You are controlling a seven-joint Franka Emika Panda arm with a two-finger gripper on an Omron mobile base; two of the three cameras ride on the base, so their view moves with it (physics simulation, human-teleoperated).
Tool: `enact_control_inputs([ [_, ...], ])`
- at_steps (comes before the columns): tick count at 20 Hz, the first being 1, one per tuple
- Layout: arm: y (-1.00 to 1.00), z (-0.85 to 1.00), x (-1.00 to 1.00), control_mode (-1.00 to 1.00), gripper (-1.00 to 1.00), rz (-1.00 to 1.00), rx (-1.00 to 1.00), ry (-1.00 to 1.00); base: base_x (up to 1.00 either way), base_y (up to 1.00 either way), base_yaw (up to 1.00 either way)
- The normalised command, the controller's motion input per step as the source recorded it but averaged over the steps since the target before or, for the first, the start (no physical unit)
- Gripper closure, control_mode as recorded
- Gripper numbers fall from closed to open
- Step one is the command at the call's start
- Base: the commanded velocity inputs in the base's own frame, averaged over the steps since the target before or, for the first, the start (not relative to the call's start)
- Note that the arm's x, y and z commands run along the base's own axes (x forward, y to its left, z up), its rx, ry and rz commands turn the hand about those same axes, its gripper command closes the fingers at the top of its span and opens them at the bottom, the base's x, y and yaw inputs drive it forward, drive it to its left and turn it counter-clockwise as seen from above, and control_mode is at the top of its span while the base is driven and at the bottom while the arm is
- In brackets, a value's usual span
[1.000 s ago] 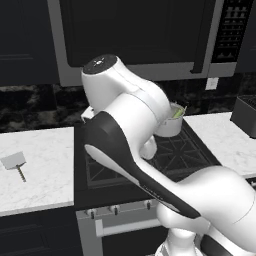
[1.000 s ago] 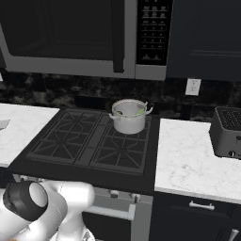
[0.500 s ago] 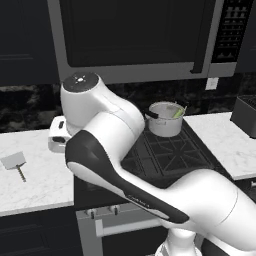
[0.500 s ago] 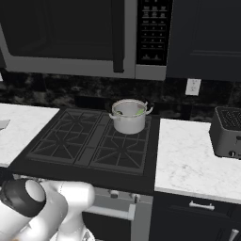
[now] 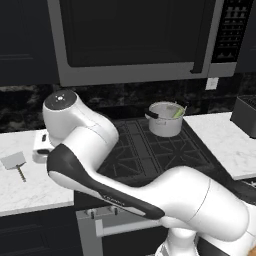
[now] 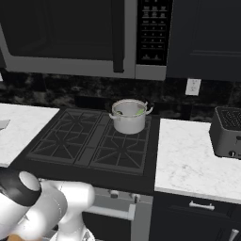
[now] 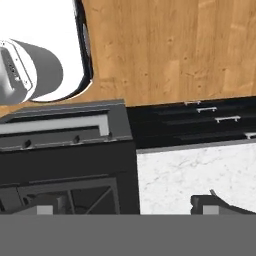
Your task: Put the corn and cucumber in the pot. Retrieve the spatula and lightly stir the vegetables in the pot.
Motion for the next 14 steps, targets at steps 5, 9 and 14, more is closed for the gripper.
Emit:
enact_control_inputs([
  [5,0.28,-0.58,0.33,-1.00,-1.00,0.00,-0.10,0.00,0.00,0.00,0.00],
  [9,0.33,-0.46,0.23,-1.00,-1.00,0.00,-0.01,0.00,0.00,0.00,0.00],
  [14,0.33,-0.23,0.32,-1.00,-1.00,0.04,0.00,0.00,0.00,0.00,0.00],
])
